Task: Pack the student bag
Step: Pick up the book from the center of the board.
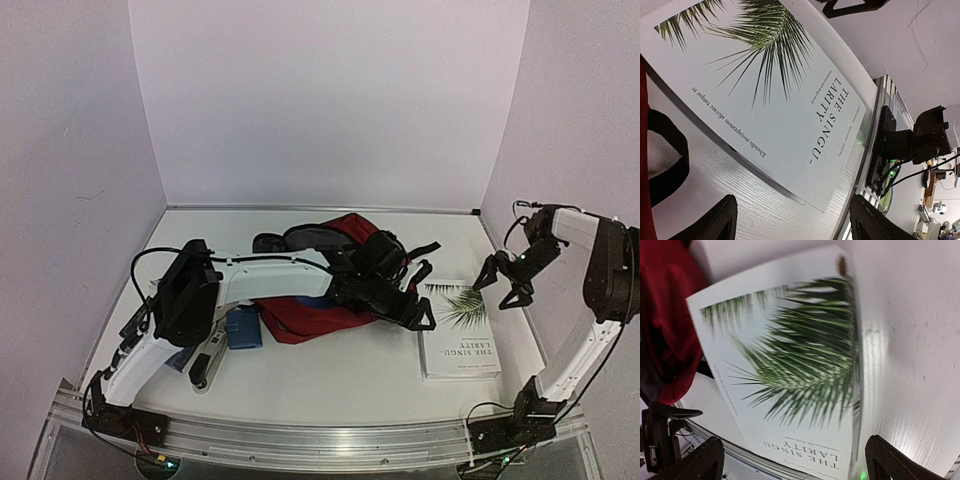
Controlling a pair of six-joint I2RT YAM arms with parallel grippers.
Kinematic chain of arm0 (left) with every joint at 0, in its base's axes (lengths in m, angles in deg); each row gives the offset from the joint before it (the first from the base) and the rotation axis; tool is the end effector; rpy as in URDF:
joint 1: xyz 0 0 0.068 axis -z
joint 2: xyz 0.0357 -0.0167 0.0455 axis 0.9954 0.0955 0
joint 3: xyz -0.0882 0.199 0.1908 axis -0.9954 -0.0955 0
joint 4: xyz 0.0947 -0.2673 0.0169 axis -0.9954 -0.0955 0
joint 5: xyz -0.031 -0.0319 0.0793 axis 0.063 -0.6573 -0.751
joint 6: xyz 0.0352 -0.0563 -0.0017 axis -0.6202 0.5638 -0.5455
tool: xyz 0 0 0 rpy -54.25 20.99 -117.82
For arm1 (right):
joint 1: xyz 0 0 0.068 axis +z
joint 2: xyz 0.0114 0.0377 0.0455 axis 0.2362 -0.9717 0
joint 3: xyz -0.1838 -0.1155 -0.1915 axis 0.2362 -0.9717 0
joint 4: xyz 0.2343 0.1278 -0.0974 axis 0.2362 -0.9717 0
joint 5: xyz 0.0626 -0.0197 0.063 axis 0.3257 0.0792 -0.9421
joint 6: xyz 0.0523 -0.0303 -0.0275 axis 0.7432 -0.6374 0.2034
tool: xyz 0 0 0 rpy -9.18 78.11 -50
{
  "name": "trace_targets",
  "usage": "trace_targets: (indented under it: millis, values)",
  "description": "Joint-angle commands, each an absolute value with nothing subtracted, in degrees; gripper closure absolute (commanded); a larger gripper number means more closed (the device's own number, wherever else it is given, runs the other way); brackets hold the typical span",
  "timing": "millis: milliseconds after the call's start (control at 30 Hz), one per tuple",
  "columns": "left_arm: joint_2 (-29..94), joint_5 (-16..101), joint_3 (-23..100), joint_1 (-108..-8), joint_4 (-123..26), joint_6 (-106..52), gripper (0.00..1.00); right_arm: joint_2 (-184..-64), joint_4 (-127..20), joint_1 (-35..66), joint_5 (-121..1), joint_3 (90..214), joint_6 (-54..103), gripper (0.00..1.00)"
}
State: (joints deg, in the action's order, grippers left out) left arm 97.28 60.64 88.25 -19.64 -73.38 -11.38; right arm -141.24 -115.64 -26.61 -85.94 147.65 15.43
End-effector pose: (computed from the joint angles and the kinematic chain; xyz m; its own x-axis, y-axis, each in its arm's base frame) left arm 0.2340 -0.5542 0.1881 -0.6810 0.4952 -0.5395 0.7232 0.3390 -0.6017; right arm 0.3266 -0.0454 0.2057 -0.9811 0.1914 -0.0281 0.1450 0.8237 0.5482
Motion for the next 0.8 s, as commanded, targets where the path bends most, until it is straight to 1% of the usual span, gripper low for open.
trace_targets:
  millis: [0, 233, 367, 533, 733, 767]
  values:
    - [98.2, 63.2, 90.8, -19.7, -69.7, -9.4, 0.25, -142.4, -113.2, -26.4, -87.0, 142.5, 21.6, 0.02]
    - [101.9, 64.0, 92.8, -20.0, -70.5, -6.1, 0.3, -144.9, -110.6, -25.7, -93.9, 136.8, 22.6, 0.06]
    - [102.3, 62.5, 92.1, -20.6, -69.9, -3.3, 0.31, -145.5, -109.5, -23.5, -98.0, 134.7, 22.8, 0.11]
    - [103.6, 62.4, 92.8, -21.4, -69.5, -1.7, 0.31, -146.4, -109.3, -19.7, -100.1, 134.1, 22.4, 0.14]
    - [105.7, 64.6, 95.0, -21.5, -67.5, -1.8, 0.42, -146.6, -109.3, -18.7, -100.1, 133.9, 22.2, 0.14]
    - [106.0, 64.8, 95.5, -21.4, -67.4, -1.9, 0.45, -146.5, -109.3, -18.7, -100.3, 134.0, 22.1, 0.15]
